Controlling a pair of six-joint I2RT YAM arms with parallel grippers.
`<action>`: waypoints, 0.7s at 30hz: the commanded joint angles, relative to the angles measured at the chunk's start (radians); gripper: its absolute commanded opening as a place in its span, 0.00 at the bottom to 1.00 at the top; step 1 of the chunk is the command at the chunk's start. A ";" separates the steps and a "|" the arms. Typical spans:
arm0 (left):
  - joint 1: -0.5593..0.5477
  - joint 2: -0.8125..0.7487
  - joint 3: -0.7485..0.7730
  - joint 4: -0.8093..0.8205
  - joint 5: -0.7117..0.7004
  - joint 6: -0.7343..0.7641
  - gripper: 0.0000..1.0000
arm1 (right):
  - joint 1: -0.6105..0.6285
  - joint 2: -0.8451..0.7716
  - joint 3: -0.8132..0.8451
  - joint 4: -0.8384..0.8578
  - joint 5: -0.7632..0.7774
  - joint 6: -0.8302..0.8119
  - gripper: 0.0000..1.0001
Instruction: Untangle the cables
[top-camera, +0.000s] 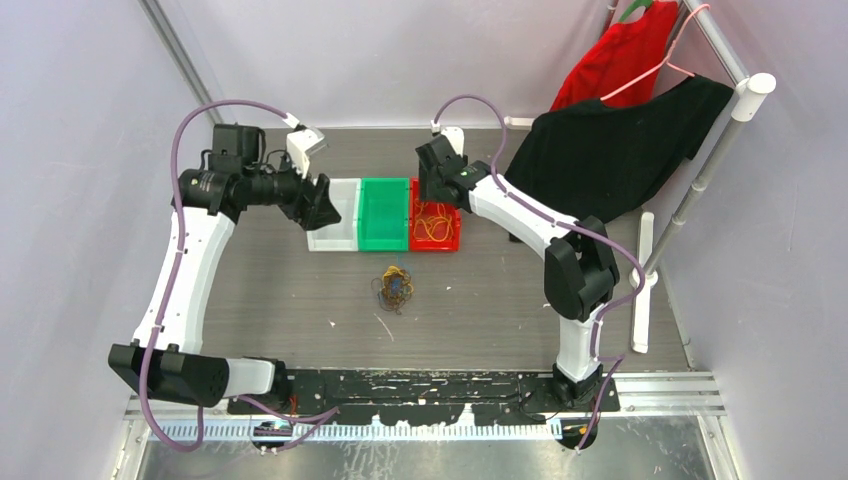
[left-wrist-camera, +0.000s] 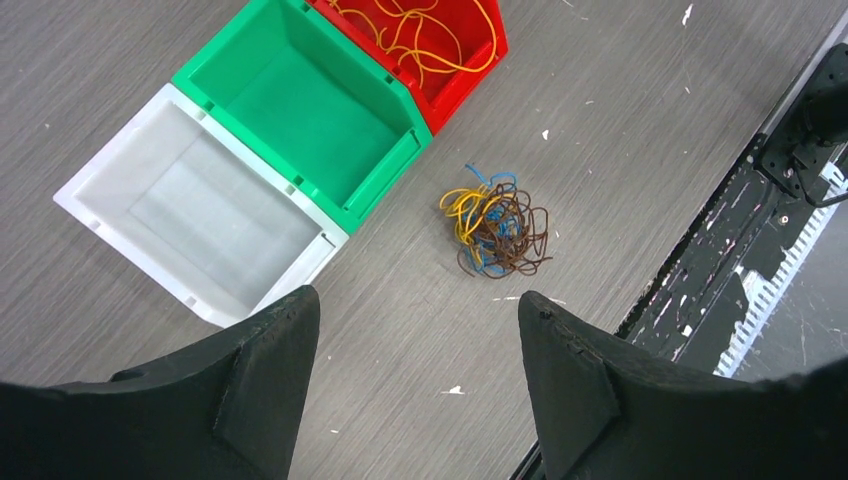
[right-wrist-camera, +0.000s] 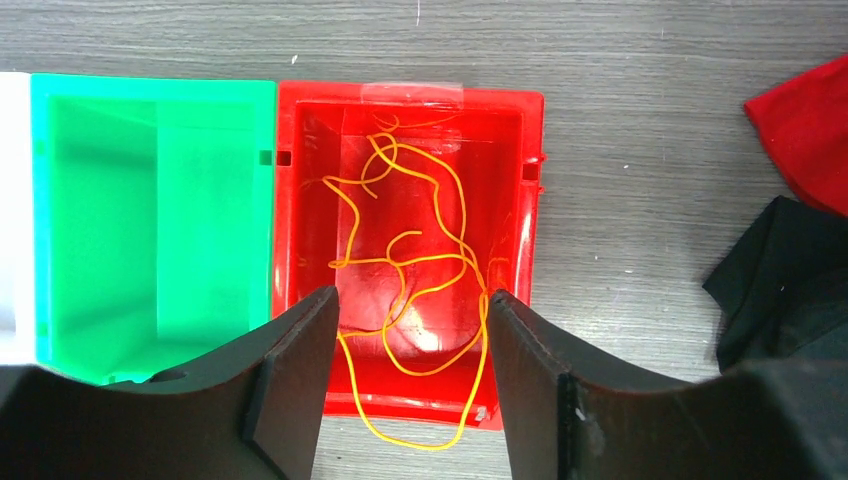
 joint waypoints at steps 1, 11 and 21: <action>0.015 -0.015 0.053 -0.016 0.040 -0.009 0.73 | 0.010 -0.043 0.023 0.006 0.005 0.002 0.63; 0.029 -0.015 0.062 -0.022 0.048 -0.015 0.73 | 0.011 0.086 0.017 0.036 -0.018 0.012 0.62; 0.072 0.009 0.071 -0.034 0.058 -0.036 0.74 | 0.011 -0.038 0.032 0.007 0.003 -0.007 0.76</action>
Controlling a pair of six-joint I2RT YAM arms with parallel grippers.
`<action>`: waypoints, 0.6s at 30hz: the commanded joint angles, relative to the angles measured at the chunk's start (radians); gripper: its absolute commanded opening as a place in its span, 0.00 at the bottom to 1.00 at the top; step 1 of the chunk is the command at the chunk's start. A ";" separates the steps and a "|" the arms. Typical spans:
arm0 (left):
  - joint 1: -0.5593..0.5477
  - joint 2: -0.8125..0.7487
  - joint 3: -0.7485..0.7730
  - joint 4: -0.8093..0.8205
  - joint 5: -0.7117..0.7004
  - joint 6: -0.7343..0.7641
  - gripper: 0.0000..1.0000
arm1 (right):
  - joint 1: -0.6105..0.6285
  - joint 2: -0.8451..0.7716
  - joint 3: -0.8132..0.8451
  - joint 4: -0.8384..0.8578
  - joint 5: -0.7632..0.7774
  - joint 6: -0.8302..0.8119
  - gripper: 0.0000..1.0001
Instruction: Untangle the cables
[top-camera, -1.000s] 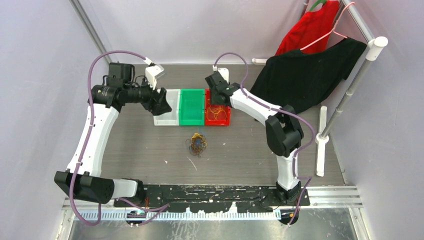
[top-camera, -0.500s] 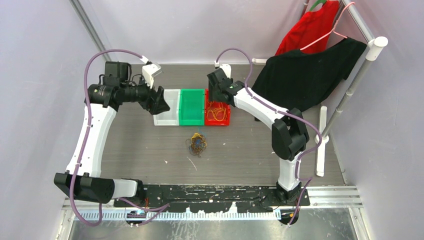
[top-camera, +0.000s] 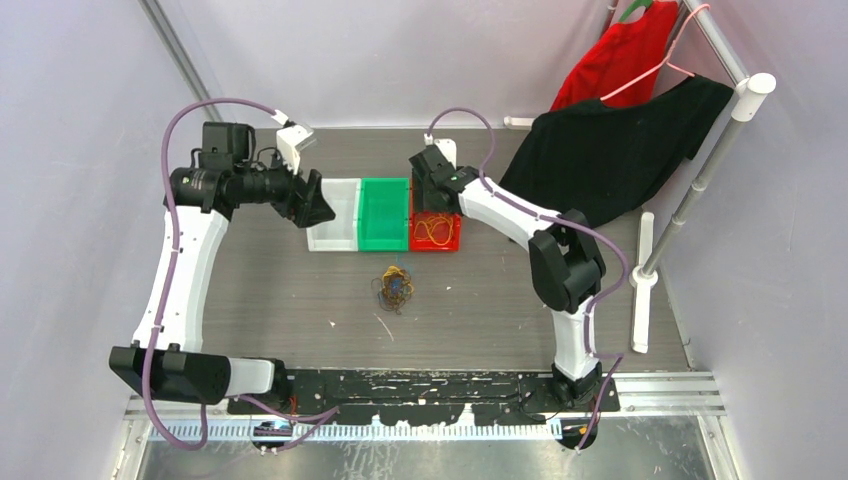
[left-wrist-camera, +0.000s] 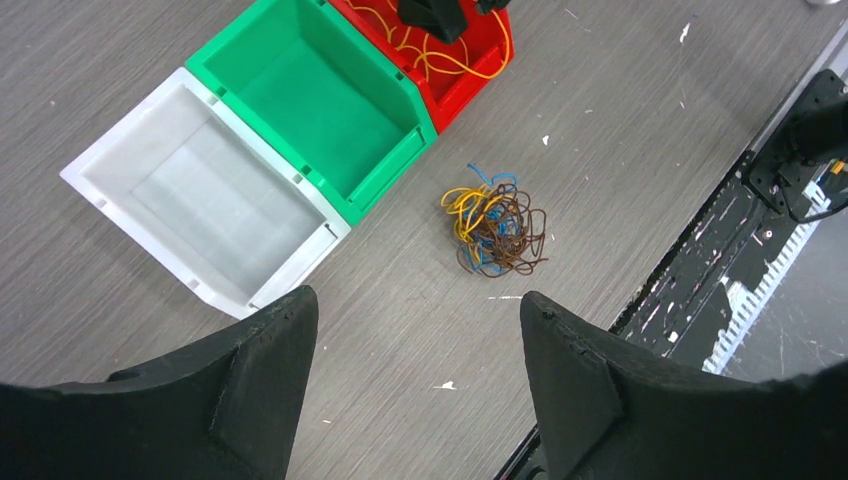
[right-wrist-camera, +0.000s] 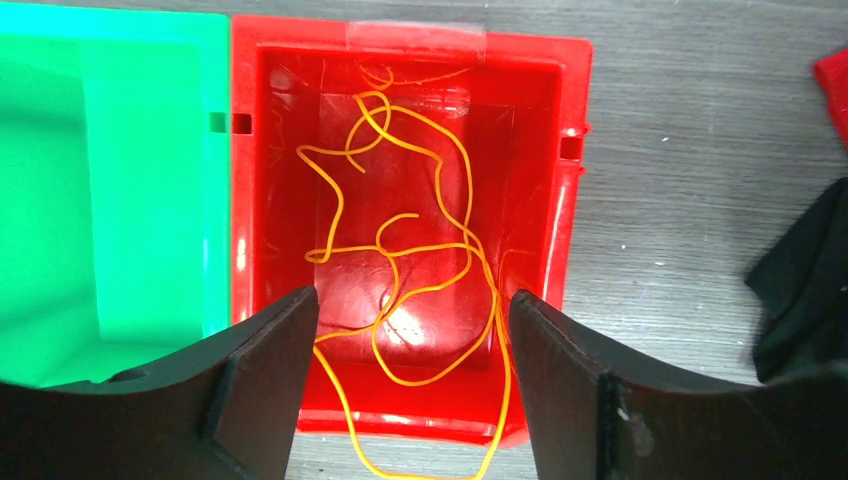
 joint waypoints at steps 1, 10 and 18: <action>0.028 0.008 0.046 -0.009 0.034 -0.025 0.75 | 0.005 -0.151 0.036 0.003 0.015 -0.007 0.77; 0.051 -0.001 -0.006 -0.060 0.037 0.017 0.75 | 0.185 -0.324 -0.167 0.100 -0.032 0.013 0.69; 0.055 -0.016 -0.084 -0.083 0.063 0.053 0.70 | 0.335 -0.382 -0.377 0.215 -0.113 0.072 0.61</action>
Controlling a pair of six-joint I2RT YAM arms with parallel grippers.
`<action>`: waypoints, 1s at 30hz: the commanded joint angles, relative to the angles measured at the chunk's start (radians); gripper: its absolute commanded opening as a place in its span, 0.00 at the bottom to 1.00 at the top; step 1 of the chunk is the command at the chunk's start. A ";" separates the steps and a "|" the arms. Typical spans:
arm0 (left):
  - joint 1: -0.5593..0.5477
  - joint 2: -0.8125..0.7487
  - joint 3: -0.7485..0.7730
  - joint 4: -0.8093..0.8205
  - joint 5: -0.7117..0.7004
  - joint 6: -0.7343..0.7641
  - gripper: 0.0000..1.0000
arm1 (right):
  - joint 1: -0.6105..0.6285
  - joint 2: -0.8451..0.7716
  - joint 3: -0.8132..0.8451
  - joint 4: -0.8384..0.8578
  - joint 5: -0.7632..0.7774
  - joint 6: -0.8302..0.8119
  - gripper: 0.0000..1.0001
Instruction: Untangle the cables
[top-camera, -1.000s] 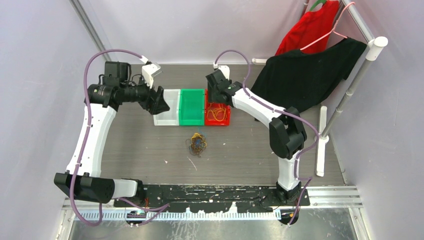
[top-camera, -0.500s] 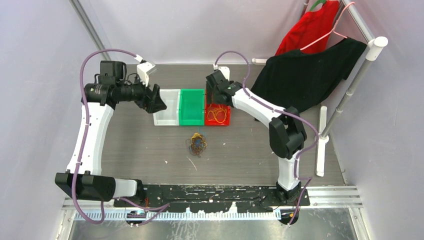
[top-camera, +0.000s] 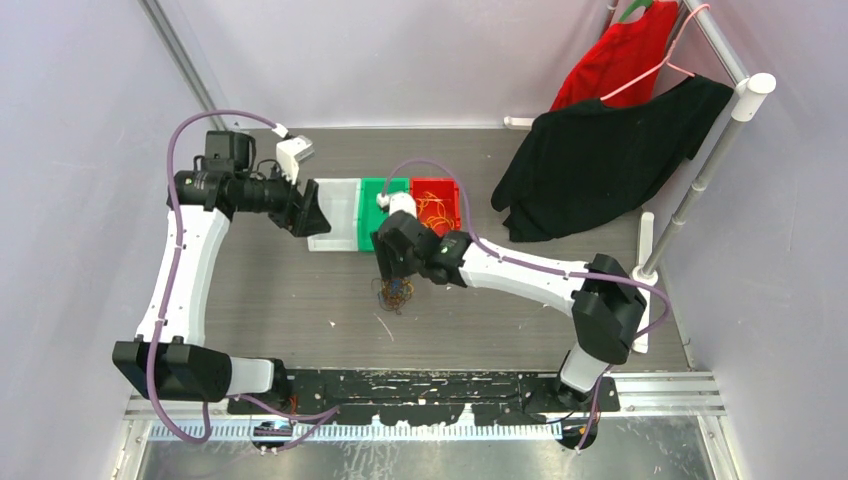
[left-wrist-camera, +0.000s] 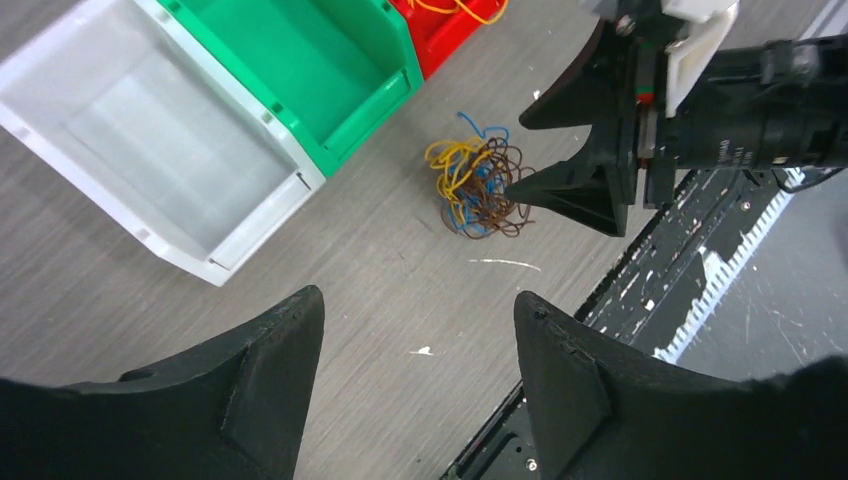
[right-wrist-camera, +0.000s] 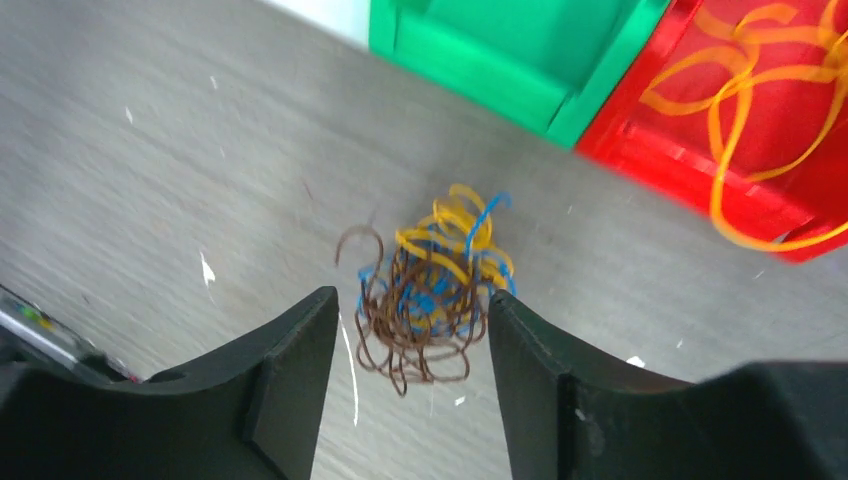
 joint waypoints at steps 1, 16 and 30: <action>0.008 -0.033 -0.055 -0.013 0.056 0.037 0.69 | -0.004 -0.032 -0.063 0.085 -0.025 0.051 0.59; 0.007 -0.086 -0.258 0.031 0.132 0.052 0.55 | -0.005 0.066 -0.037 0.092 -0.081 0.088 0.07; -0.113 -0.107 -0.411 0.091 0.130 0.029 0.49 | -0.079 -0.130 -0.239 0.383 -0.455 0.213 0.01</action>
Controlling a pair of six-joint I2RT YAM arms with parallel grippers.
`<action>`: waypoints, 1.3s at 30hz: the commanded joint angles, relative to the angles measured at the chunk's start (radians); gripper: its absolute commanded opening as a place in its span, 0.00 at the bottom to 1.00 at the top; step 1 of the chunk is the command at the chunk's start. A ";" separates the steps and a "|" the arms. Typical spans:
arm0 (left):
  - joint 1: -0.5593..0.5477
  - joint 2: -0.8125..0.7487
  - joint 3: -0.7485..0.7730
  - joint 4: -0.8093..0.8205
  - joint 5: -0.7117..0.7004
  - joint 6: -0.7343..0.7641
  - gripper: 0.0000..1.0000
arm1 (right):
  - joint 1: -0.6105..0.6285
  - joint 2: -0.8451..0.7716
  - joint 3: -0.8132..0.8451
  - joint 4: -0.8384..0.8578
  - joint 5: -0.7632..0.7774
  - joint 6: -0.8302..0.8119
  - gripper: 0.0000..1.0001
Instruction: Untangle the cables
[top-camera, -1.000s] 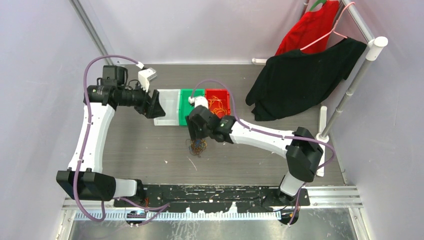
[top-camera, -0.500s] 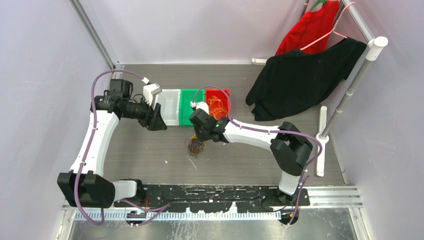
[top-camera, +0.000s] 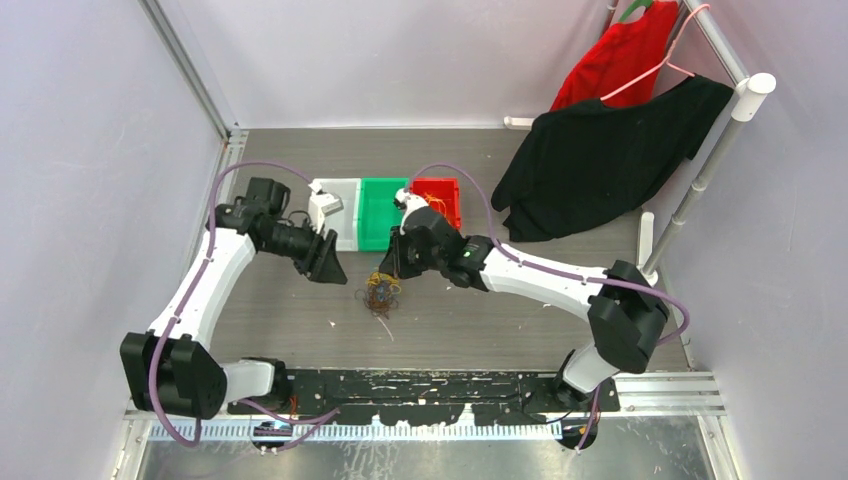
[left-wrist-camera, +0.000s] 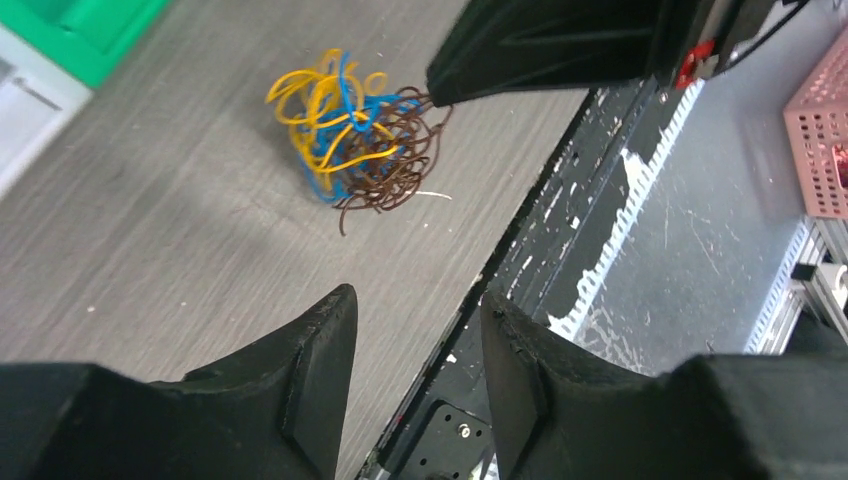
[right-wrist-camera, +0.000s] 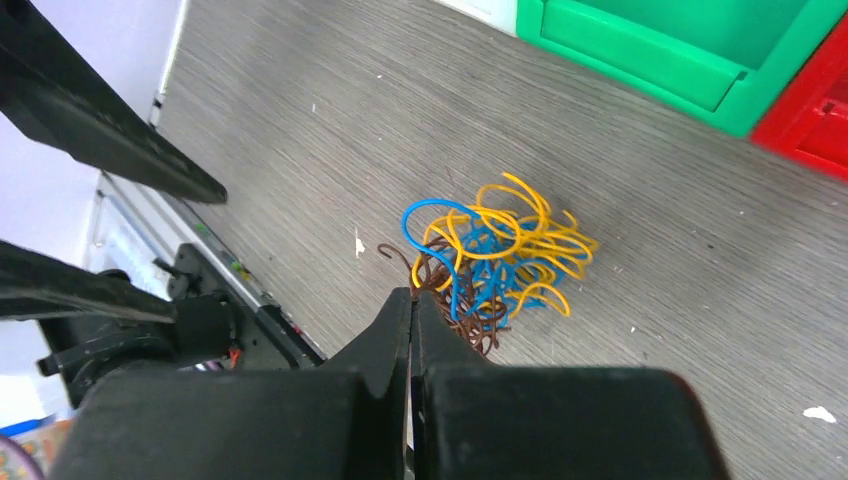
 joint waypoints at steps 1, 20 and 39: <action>-0.051 -0.045 -0.031 0.053 0.011 -0.020 0.49 | -0.048 -0.047 -0.068 0.166 -0.169 0.082 0.01; -0.161 -0.018 -0.065 0.200 -0.002 -0.179 0.44 | -0.072 -0.070 -0.109 0.335 -0.433 0.154 0.01; -0.153 -0.039 -0.162 0.324 -0.176 -0.388 0.51 | -0.072 -0.063 -0.165 0.360 -0.424 0.158 0.01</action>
